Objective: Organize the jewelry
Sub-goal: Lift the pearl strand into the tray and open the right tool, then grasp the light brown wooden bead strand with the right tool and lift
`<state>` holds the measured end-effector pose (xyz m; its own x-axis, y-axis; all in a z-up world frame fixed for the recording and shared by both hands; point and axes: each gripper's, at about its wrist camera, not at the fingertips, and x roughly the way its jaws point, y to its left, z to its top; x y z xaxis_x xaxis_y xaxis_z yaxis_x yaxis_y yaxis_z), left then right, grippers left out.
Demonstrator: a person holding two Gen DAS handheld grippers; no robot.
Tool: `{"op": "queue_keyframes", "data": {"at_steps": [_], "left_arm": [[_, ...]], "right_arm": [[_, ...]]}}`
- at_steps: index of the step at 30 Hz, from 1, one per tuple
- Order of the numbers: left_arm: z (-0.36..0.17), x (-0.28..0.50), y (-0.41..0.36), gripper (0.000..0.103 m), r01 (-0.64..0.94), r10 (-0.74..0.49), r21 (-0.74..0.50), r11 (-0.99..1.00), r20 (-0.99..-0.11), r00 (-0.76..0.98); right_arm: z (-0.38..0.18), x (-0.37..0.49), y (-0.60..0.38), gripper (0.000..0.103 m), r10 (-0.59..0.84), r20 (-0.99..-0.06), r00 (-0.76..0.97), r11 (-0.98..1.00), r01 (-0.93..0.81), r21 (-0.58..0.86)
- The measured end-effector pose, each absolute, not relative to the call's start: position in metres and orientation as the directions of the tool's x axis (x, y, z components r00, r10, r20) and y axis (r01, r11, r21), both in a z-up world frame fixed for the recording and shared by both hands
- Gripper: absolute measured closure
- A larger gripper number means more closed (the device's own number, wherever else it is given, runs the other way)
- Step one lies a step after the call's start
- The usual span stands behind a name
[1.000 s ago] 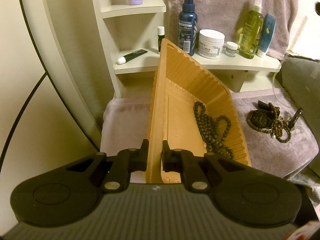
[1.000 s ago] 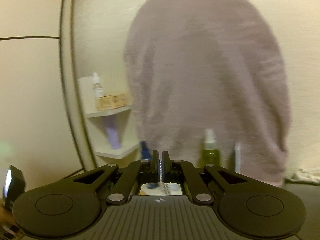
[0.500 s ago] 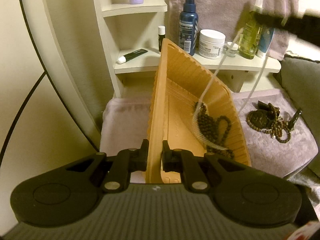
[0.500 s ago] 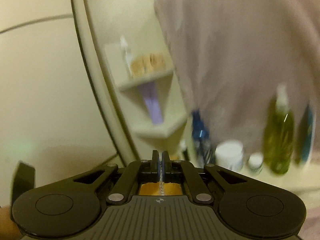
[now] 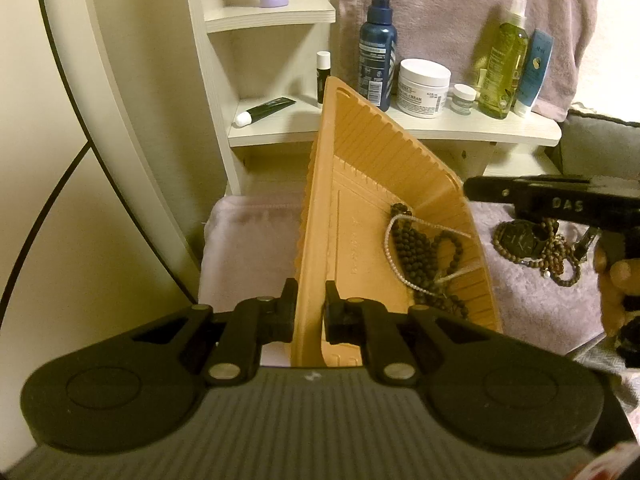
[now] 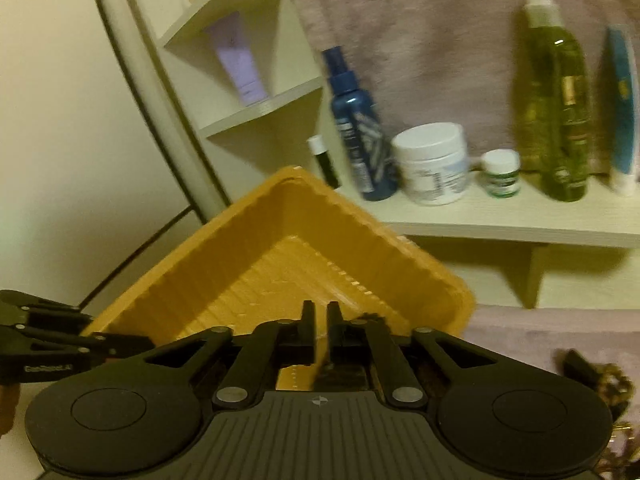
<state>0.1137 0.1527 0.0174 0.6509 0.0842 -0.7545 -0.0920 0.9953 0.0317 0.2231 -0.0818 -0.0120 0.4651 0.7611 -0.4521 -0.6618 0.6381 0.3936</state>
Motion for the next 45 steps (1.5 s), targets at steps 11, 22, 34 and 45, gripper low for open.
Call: {"op": "queue_keyframes", "data": {"at_steps": [11, 22, 34, 45], "left_arm": [[0.019, 0.112, 0.148, 0.092, -0.096, 0.094, 0.042, 0.994, -0.753, 0.651], [0.02, 0.113, 0.148, 0.092, -0.098, 0.096, 0.042, 0.994, -0.754, 0.65], [0.02, 0.113, 0.148, 0.092, -0.097, 0.101, 0.049, 0.994, -0.756, 0.647], [0.021, 0.114, 0.147, 0.092, -0.093, 0.103, 0.055, 0.994, -0.758, 0.644]], "right_arm": [[-0.003, 0.209, -0.176, 0.062, 0.637, -0.446, 0.629, 0.771, -0.521, 0.366], [-0.042, 0.176, -0.252, 0.061, 0.469, -0.544, 0.695, 0.883, -0.372, 0.287], [-0.071, 0.17, -0.243, 0.061, 0.473, -0.573, 0.669, 0.881, -0.364, 0.302], [-0.076, 0.207, -0.208, 0.061, 0.495, -0.549, 0.673, 0.868, -0.359, 0.343]]}}
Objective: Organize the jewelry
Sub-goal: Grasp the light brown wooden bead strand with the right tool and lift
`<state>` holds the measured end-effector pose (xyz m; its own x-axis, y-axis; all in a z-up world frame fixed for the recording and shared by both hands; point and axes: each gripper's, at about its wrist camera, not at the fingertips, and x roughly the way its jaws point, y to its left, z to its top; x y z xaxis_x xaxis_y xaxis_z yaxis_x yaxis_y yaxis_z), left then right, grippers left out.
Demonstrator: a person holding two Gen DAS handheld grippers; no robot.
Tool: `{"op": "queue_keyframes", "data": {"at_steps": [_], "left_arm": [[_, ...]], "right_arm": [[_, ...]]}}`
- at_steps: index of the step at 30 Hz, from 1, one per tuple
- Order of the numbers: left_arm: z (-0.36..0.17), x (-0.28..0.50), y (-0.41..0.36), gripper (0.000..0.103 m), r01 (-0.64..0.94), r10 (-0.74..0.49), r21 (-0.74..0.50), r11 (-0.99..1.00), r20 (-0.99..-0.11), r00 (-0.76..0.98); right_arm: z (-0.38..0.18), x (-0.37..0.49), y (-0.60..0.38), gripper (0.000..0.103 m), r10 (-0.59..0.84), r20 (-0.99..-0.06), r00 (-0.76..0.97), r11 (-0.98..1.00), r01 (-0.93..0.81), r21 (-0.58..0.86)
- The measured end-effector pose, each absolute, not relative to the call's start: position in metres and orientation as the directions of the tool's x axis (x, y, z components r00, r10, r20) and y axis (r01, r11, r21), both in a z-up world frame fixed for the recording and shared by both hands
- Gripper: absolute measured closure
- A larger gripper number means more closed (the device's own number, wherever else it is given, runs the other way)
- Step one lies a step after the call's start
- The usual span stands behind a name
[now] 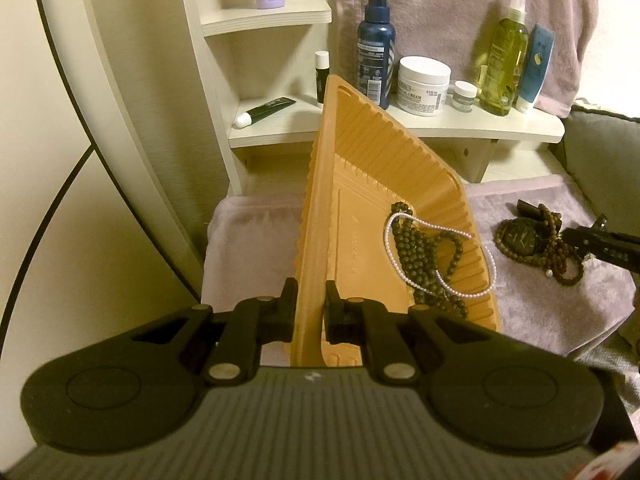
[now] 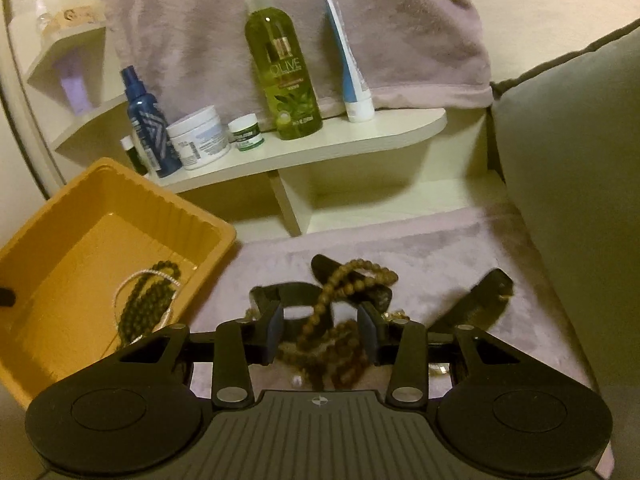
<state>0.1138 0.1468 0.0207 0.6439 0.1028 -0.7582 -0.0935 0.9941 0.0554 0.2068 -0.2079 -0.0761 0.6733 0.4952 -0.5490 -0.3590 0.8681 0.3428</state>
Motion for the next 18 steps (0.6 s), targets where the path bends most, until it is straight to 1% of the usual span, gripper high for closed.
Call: {"op": "queue_keyframes", "data": {"at_steps": [6, 7, 8, 9, 11, 12, 13, 14, 18], "left_arm": [[0.021, 0.114, 0.147, 0.092, -0.093, 0.102, 0.055, 0.994, -0.76, 0.642], [0.021, 0.114, 0.147, 0.092, -0.093, 0.101, 0.054, 0.994, -0.76, 0.642], [0.021, 0.114, 0.148, 0.092, -0.093, 0.101, 0.054, 0.994, -0.76, 0.642], [0.021, 0.114, 0.148, 0.092, -0.093, 0.101, 0.054, 0.994, -0.76, 0.642], [0.021, 0.114, 0.147, 0.092, -0.092, 0.102, 0.055, 0.994, -0.76, 0.642], [0.021, 0.114, 0.148, 0.092, -0.092, 0.101, 0.055, 0.994, -0.76, 0.642], [0.021, 0.114, 0.147, 0.092, -0.093, 0.102, 0.054, 0.994, -0.76, 0.642], [0.021, 0.114, 0.147, 0.092, -0.094, 0.102, 0.054, 0.994, -0.76, 0.642], [0.021, 0.114, 0.148, 0.092, -0.093, 0.102, 0.055, 0.994, -0.76, 0.642]], "right_arm": [[-0.088, 0.222, -0.198, 0.062, 0.483, -0.569, 0.665, 0.874, -0.323, 0.364], [-0.09, 0.225, -0.198, 0.067, 0.489, -0.568, 0.662, 0.869, -0.316, 0.38], [-0.091, 0.226, -0.199, 0.074, 0.489, -0.569, 0.662, 0.869, -0.308, 0.388], [-0.092, 0.227, -0.198, 0.076, 0.485, -0.571, 0.662, 0.87, -0.301, 0.39], [-0.094, 0.23, -0.2, 0.084, 0.497, -0.571, 0.653, 0.861, -0.292, 0.415], [-0.094, 0.231, -0.2, 0.086, 0.501, -0.572, 0.649, 0.858, -0.289, 0.424], [-0.094, 0.231, -0.201, 0.092, 0.5, -0.573, 0.649, 0.859, -0.287, 0.424], [-0.093, 0.231, -0.202, 0.095, 0.502, -0.571, 0.65, 0.858, -0.289, 0.425], [-0.083, 0.224, -0.206, 0.096, 0.504, -0.552, 0.664, 0.857, -0.306, 0.415]]}}
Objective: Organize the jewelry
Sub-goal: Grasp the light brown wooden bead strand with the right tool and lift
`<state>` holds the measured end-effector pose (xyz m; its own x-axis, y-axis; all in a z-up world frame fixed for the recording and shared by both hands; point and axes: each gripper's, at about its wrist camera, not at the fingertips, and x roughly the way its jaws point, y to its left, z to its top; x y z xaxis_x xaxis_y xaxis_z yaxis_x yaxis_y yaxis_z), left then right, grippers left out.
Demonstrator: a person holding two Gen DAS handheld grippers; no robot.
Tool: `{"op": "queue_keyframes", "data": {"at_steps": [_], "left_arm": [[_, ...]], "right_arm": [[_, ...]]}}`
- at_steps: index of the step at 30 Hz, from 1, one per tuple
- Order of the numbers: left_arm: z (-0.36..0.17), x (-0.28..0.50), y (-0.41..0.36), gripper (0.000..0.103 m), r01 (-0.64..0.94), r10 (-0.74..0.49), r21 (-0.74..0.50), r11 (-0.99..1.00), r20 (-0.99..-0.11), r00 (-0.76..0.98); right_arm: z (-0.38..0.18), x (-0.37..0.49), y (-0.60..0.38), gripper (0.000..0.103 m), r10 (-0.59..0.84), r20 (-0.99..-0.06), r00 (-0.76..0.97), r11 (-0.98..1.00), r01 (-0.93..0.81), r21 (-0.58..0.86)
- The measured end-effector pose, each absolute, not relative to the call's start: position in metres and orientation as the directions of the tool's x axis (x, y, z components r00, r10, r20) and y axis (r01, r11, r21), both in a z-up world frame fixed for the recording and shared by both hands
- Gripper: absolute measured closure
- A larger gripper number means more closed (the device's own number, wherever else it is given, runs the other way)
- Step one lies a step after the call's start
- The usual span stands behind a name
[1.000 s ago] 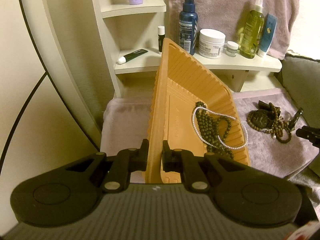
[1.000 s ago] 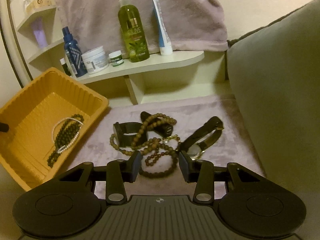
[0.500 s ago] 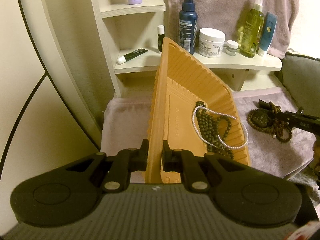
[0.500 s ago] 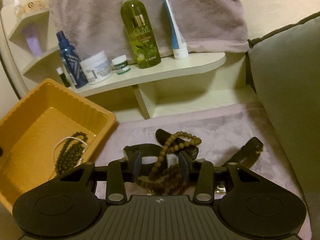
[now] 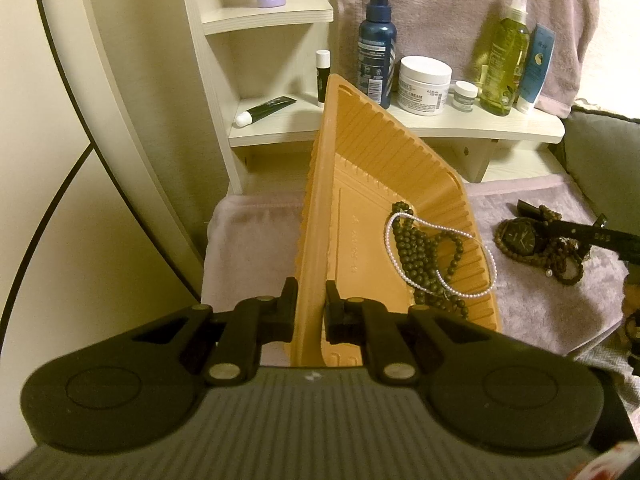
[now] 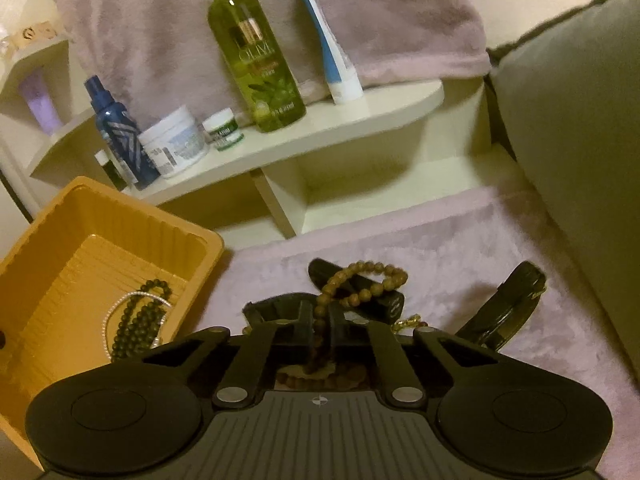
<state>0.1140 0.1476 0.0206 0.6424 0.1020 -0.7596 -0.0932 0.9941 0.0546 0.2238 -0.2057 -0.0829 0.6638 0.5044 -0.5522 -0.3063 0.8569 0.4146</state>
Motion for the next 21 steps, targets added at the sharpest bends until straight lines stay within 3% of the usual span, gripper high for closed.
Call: {"op": "queue_keyframes", "data": {"at_steps": [21], "left_arm": [[0.021, 0.114, 0.147, 0.092, -0.094, 0.101, 0.052, 0.994, -0.755, 0.648]], "right_arm": [[0.037, 0.19, -0.227, 0.097, 0.552, -0.331, 0.765, 0.828, -0.456, 0.328]]}}
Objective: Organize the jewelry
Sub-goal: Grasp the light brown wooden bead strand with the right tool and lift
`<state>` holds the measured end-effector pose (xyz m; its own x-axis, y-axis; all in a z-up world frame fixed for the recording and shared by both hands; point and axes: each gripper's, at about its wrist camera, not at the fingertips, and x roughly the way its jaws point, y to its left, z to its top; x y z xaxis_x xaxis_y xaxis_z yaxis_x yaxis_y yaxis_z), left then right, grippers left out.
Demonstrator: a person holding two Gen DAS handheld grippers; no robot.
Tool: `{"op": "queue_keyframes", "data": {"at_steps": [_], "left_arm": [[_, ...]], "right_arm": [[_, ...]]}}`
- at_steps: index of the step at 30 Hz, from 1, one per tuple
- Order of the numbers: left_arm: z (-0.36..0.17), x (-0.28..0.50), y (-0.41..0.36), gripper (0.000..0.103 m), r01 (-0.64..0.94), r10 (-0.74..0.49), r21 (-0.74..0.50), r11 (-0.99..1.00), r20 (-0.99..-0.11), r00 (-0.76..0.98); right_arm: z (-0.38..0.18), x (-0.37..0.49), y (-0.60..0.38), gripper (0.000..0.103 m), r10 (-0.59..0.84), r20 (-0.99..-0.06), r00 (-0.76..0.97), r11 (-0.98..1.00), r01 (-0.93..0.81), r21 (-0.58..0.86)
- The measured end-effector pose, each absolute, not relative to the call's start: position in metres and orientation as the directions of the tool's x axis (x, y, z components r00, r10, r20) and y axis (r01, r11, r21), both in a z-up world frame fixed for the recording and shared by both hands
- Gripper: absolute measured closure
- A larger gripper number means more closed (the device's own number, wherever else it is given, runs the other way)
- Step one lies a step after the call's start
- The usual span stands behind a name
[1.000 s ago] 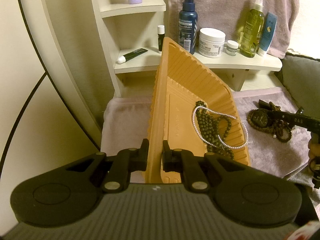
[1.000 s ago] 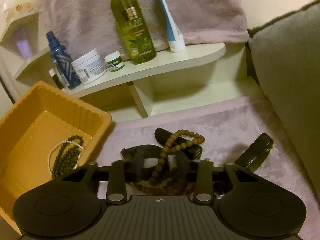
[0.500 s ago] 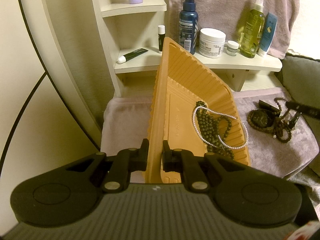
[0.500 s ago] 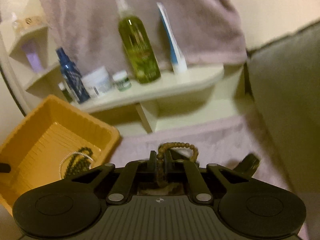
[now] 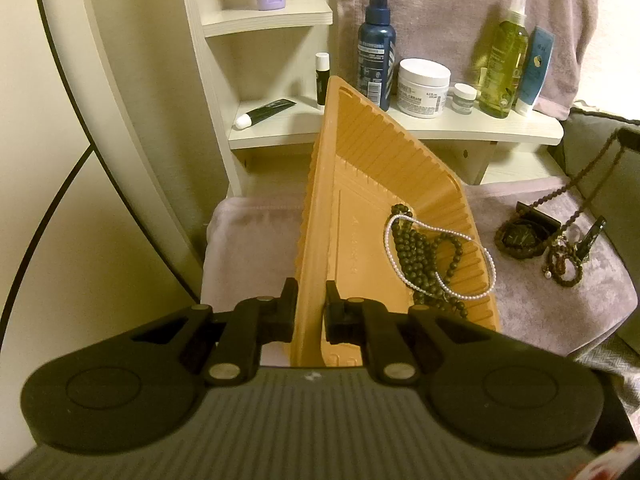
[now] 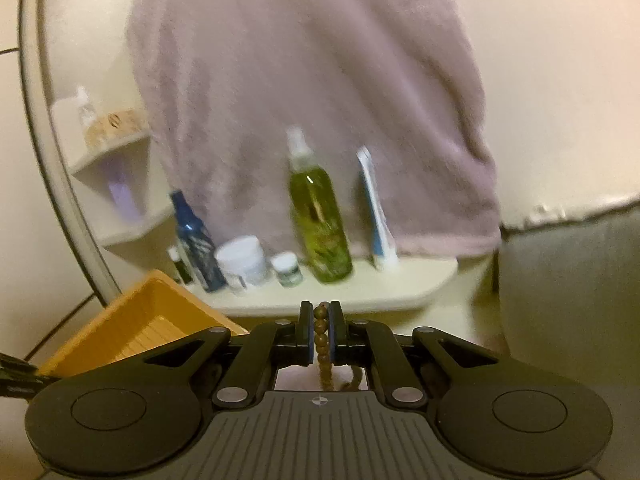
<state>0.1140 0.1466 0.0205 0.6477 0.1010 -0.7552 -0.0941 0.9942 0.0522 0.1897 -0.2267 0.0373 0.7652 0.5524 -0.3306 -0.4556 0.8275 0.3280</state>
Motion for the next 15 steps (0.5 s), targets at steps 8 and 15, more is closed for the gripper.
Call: {"op": "queue_keyframes", "data": {"at_steps": [8, 15], "left_arm": [[0.021, 0.114, 0.146, 0.092, -0.093, 0.1, 0.052, 0.994, -0.755, 0.648], [0.021, 0.114, 0.147, 0.092, -0.092, 0.099, 0.051, 0.994, -0.755, 0.648]], "right_arm": [[0.077, 0.181, -0.206, 0.097, 0.615, -0.254, 0.746, 0.785, -0.548, 0.29], [0.104, 0.18, -0.179, 0.097, 0.678, -0.211, 0.704, 0.733, -0.627, 0.265]]}}
